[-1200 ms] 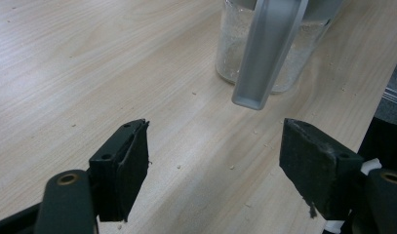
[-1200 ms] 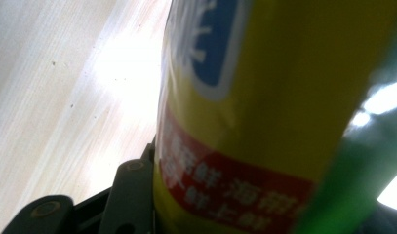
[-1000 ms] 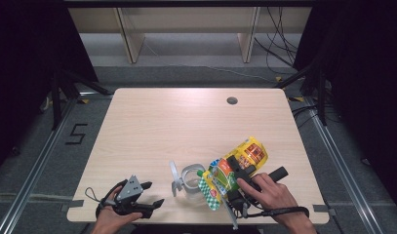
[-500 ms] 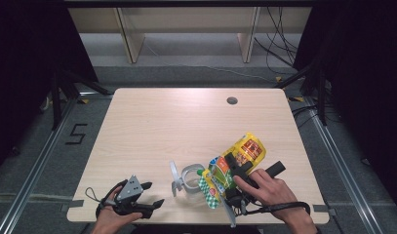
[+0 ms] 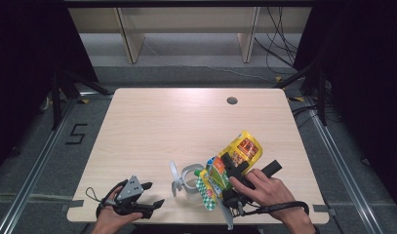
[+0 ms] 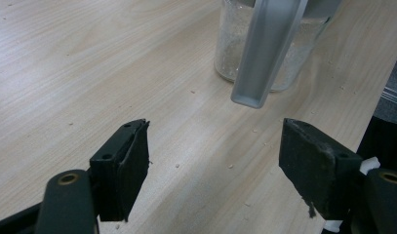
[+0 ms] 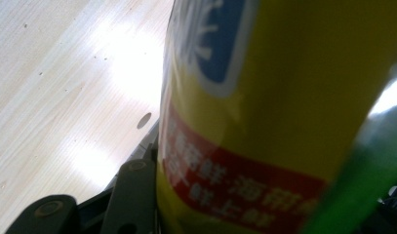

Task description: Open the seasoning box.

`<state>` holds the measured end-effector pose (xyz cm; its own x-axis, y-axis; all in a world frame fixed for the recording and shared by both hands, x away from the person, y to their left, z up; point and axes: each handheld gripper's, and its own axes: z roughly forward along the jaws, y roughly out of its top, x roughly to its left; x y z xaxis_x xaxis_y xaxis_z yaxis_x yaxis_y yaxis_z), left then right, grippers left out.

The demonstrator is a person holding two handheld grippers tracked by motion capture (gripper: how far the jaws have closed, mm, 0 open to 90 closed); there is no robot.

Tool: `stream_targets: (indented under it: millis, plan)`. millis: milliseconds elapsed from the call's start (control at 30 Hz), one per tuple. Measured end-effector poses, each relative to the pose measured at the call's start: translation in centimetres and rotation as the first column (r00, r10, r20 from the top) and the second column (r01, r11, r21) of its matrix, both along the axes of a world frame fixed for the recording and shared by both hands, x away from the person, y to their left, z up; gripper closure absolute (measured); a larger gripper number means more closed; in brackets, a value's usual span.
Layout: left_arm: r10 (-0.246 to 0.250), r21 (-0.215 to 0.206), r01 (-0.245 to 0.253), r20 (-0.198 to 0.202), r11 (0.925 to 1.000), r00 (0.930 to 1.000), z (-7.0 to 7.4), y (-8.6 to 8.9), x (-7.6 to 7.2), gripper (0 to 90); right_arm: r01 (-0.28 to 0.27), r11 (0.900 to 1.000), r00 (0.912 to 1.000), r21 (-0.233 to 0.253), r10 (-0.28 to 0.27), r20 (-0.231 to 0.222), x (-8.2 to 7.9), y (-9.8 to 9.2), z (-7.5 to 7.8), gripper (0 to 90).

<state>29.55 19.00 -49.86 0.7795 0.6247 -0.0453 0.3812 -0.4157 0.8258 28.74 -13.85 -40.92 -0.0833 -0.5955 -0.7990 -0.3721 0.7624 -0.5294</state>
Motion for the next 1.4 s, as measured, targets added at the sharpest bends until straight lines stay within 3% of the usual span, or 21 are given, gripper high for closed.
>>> stream_targets:
  millis: [33,67,100,200,267,467,567,600,633,667,733,833,867,1033,1067,1167,1200,1233,1300,1333,1400]
  plan:
    - [0.0,-0.002,0.0,0.002,1.0,1.0,-0.01,0.02,0.01,26.3,0.006,1.0,0.9999,-0.005,-0.006,-0.016,-0.03,0.04,0.07,58.2]
    - [-0.007,0.018,0.007,0.002,0.9998,1.0,0.09,0.15,0.08,26.3,-0.004,1.0,1.0,0.002,0.004,0.001,-0.1,0.04,0.05,58.2]
    - [-0.005,0.016,0.005,0.002,0.9999,1.0,0.08,0.14,0.08,26.3,0.003,1.0,0.9999,-0.01,-0.003,-0.015,-0.12,0.15,0.09,58.2]
    - [-0.001,0.001,0.001,0.0,1.0,1.0,-0.02,0.02,0.01,26.3,-0.006,1.0,1.0,0.0,0.006,0.0,-0.22,0.16,-0.01,58.2]
    - [-0.01,0.019,0.01,0.003,0.9998,0.9999,0.04,0.12,0.05,26.3,0.001,1.0,0.9999,-0.012,-0.001,-0.012,-0.17,0.26,-0.06,58.2]
    - [-0.008,0.016,0.008,0.003,0.9998,1.0,0.01,0.14,0.07,26.3,-0.003,1.0,1.0,-0.015,0.003,-0.006,0.01,0.14,-0.17,58.2]
    - [-0.009,0.017,0.009,0.005,0.9998,0.9999,0.03,0.15,0.08,26.3,-0.025,0.993,0.9997,-0.114,0.025,-0.002,0.22,0.38,0.34,58.2]
    - [-0.001,0.0,0.001,0.002,1.0,1.0,-0.02,0.02,0.02,26.2,-0.043,0.992,0.999,-0.118,0.044,-0.001,0.3,0.37,0.31,58.2]
    - [-0.007,0.012,0.007,0.003,0.9999,1.0,0.03,0.09,0.03,26.2,-0.059,0.992,0.997,-0.116,0.064,0.043,0.28,0.34,0.28,58.3]
    - [-0.01,0.023,0.01,-0.001,0.9997,0.9999,0.12,0.12,0.04,26.3,-0.029,0.992,0.9996,-0.121,0.029,-0.003,0.25,0.42,0.28,58.2]
    - [-0.006,0.025,0.006,0.001,0.9997,1.0,0.17,0.08,0.02,26.3,-0.033,0.992,0.9995,-0.12,0.032,-0.008,0.24,0.41,0.23,58.2]
    - [-0.007,0.014,0.007,0.004,0.9999,1.0,0.12,-0.05,0.16,26.2,-0.094,0.989,0.9948,-0.118,0.098,0.028,0.57,0.28,0.17,58.3]
    - [0.013,0.006,-0.013,-0.018,0.9999,0.9998,0.03,-0.22,0.12,26.2,-0.102,0.986,0.994,-0.128,0.106,0.025,0.59,0.28,0.18,58.3]
    - [-0.016,0.026,0.016,0.002,0.9995,0.9999,0.08,-0.13,0.31,26.2,-0.093,0.99,0.9955,-0.104,0.094,0.012,0.61,0.0,0.11,58.3]
    - [0.007,-0.004,-0.007,-0.023,1.0,0.9997,0.06,-0.36,0.0,26.2,-0.092,0.99,0.9955,-0.111,0.094,0.014,0.59,0.02,0.15,58.3]
    - [-0.024,0.024,0.023,0.003,0.9994,0.9997,0.28,-0.07,0.04,26.2,-0.092,0.988,0.995,-0.126,0.096,0.026,0.45,0.11,0.27,58.3]
    - [-0.016,0.029,0.016,0.006,0.9994,0.9999,0.27,-0.03,0.03,26.2,-0.081,0.991,0.9962,-0.108,0.084,0.021,0.46,0.05,0.17,58.3]
    - [-0.017,0.017,0.017,0.018,0.9997,0.9997,0.08,-0.05,0.11,26.2,-0.091,0.986,0.995,-0.137,0.095,0.028,0.45,0.3,0.35,58.3]
    - [0.003,0.007,-0.003,-0.013,1.0,0.9999,0.01,-0.05,-0.14,26.2,-0.079,0.989,0.9963,-0.123,0.083,0.024,0.38,0.2,0.26,58.3]
    - [0.009,0.018,-0.009,0.003,0.9998,1.0,0.05,0.01,-0.14,26.3,-0.073,0.991,0.9969,-0.111,0.076,0.02,0.34,0.18,0.23,58.3]
    - [0.004,0.005,-0.004,-0.002,1.0,1.0,0.15,-0.05,-0.23,26.2,-0.081,0.985,0.9953,-0.151,0.088,0.04,0.18,0.4,0.55,58.4]
